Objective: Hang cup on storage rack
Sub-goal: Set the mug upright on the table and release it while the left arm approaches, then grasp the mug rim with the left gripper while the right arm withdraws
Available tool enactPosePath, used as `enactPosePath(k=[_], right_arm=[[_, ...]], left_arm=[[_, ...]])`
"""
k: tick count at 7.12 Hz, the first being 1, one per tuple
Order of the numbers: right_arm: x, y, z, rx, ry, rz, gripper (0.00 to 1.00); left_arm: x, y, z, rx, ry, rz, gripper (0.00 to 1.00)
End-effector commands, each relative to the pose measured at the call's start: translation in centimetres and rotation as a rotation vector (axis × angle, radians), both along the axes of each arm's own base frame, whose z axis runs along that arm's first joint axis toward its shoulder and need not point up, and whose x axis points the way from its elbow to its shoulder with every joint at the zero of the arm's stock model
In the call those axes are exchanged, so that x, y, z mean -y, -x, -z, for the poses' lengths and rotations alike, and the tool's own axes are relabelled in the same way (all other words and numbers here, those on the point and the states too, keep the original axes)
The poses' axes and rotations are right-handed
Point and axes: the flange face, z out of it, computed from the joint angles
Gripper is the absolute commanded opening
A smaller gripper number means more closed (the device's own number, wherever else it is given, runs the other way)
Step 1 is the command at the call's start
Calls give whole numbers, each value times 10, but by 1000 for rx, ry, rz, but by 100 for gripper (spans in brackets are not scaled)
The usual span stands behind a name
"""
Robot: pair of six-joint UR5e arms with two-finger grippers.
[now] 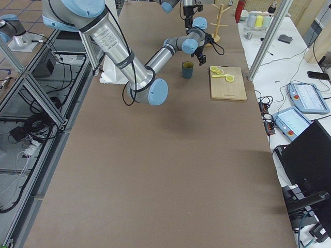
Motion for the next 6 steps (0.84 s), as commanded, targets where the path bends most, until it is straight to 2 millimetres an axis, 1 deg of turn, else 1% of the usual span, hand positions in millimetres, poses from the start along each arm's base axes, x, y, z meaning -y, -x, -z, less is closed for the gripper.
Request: enactPosePath(k=[1,2,3,4,5,6], right_arm=[[53,-93,-26,56,118,-13,99],[65,-120,-61,35,161,-49,99],[72,-142,-96,17,205,-74,100],[77,-166,-122,15,248,-89,100],[83,-185,-138,10,269,-106,100],[85,-207,-155,2,311,-126,100]], left_arm=[[-27,-73,-12,-32,-160,-35,97],[-35,-86,-18,14,-276,-28,97],[-53,-114,-21,24,-347,-50,97],[-65,-137,-27,26,-377,-31,97],[-82,-163,-37,19,-397,-38,97],[-84,-177,-36,13,-411,-25,97]])
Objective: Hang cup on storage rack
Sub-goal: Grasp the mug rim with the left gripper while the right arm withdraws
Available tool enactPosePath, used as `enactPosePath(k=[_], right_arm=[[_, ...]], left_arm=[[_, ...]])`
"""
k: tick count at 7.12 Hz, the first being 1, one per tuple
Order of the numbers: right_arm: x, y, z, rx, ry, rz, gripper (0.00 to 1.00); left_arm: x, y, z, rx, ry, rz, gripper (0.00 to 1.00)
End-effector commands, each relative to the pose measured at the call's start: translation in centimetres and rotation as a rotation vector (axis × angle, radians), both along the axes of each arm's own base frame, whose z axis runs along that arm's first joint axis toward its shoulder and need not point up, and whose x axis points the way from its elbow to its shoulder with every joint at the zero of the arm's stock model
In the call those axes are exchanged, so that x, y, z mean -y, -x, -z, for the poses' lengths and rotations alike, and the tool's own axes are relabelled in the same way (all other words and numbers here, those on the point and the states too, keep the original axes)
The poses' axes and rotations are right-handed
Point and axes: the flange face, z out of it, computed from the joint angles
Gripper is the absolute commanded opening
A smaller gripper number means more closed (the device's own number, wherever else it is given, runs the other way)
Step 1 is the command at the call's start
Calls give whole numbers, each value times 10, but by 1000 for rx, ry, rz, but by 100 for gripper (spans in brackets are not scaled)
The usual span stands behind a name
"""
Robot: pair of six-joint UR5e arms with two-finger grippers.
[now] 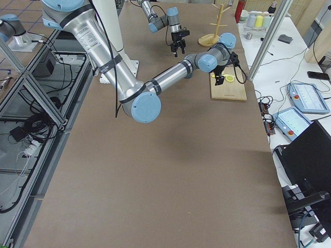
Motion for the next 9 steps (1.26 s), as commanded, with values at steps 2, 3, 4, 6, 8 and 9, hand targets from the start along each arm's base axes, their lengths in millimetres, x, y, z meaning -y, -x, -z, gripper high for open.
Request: enactPosePath(k=[2,3,4,6,8,9], right_arm=[[4,-55,-61,-34,40,-18,100],[5,-65,-66,-37,40,-30,100],[4,-62,-64,-36,37,-26,100],[3,-57,-64,-42,35,-22,100],[4,-50,-66,-46,44,-14,100],[3,-49,-67,-49,44,-14,100]], left_arm=[[1,-47,24,-30,-28,6,95],[7,-53,27,-26,-32,33,93],[12,-57,31,-37,-50,57,93],[15,-53,31,-52,-60,64,85],[16,-54,29,-50,-57,65,38],[17,-53,30,-51,-57,66,21]])
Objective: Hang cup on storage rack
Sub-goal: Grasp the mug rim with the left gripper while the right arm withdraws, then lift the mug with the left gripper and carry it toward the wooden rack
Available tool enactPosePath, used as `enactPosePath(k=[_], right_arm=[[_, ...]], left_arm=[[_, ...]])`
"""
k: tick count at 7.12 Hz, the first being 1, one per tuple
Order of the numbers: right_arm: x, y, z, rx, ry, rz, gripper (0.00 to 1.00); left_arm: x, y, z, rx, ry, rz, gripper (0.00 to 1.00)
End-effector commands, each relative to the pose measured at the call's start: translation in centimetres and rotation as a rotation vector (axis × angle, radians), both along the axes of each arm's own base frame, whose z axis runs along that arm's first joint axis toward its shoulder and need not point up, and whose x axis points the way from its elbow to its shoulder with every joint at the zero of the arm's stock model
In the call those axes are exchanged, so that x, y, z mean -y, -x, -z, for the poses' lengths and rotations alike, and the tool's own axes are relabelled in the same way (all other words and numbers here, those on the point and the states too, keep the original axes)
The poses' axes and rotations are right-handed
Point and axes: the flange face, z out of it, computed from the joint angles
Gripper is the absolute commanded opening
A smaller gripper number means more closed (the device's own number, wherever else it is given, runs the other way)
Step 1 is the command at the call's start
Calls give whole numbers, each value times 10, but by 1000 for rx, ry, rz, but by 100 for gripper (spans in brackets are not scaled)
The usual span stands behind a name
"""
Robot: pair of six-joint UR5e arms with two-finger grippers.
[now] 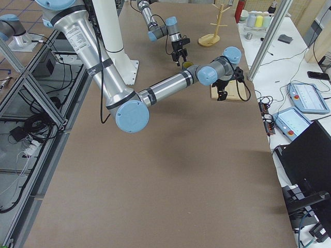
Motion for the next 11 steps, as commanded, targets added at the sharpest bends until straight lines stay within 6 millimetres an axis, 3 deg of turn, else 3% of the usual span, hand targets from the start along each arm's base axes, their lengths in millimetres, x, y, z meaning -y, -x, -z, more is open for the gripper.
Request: enactPosePath(k=[1,2,4,6,7,10,11], right_arm=[[-1,2,-4,-4,7,3,100],[-1,2,-4,0,11,4,100],[-1,-4,-1,4,10,-2,100],[2,-28,6,19,-2,-30,100],[-4,-36,4,21,-5,-39,100],[-7,-38,12,24,-24,-42,100],[-8,-39,15,25,-30,-43,100]], left_arm=[[6,4,1,-6,7,13,4],[13,10,3,-12,9,26,0],[30,38,29,-101,81,80,0],[60,97,48,-186,153,73,0],[64,126,48,-266,110,71,0],[39,178,-57,-498,124,36,0],[35,213,-105,-567,147,0,0]])
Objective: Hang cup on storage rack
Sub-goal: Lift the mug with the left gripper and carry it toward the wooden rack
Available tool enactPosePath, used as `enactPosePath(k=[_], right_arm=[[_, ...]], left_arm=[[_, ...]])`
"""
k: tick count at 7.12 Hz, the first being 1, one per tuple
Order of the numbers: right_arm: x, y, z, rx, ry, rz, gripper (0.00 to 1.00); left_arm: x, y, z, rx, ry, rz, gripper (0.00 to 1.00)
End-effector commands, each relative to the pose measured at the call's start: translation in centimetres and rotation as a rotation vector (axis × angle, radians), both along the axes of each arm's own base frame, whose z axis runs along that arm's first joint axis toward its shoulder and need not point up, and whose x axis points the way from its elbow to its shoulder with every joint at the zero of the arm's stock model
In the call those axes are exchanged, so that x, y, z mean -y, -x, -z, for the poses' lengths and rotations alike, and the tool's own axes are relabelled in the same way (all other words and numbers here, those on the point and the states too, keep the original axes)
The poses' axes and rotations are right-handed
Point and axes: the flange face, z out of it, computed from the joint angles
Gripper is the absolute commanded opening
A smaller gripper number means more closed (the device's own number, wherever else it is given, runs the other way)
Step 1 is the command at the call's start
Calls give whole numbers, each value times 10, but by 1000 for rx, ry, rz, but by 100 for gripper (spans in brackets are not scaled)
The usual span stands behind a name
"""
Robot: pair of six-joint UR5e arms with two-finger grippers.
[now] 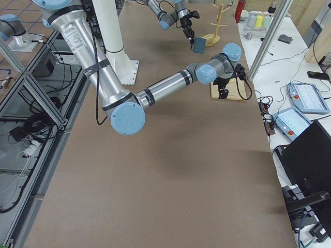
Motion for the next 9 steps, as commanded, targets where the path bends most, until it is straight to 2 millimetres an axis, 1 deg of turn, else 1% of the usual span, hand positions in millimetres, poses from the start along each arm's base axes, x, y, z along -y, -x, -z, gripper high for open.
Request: enactPosePath(k=[1,2,3,4,5,6,7,8,9], right_arm=[[-1,-1,5,1,-12,-3,100],[-4,-1,9,3,-17,-4,100],[-3,-2,9,3,-19,-6,100],[-3,-2,9,2,-19,-6,100],[-3,-1,14,4,-24,-7,100],[-6,0,17,8,-26,-7,100],[-7,3,21,6,-22,-3,100],[-7,3,24,4,-21,-4,100],[-7,4,25,5,-22,-2,100]], left_arm=[[1,72,-87,-101,8,-54,0],[14,113,-108,-138,40,-70,0],[22,141,-115,-202,100,-81,0],[30,143,-98,-327,151,-78,0],[39,149,-91,-560,266,-73,0],[46,151,-117,-671,312,-86,0],[46,154,-137,-718,344,-93,0],[49,157,-135,-790,425,-115,0],[57,159,-125,-904,516,-141,0]])
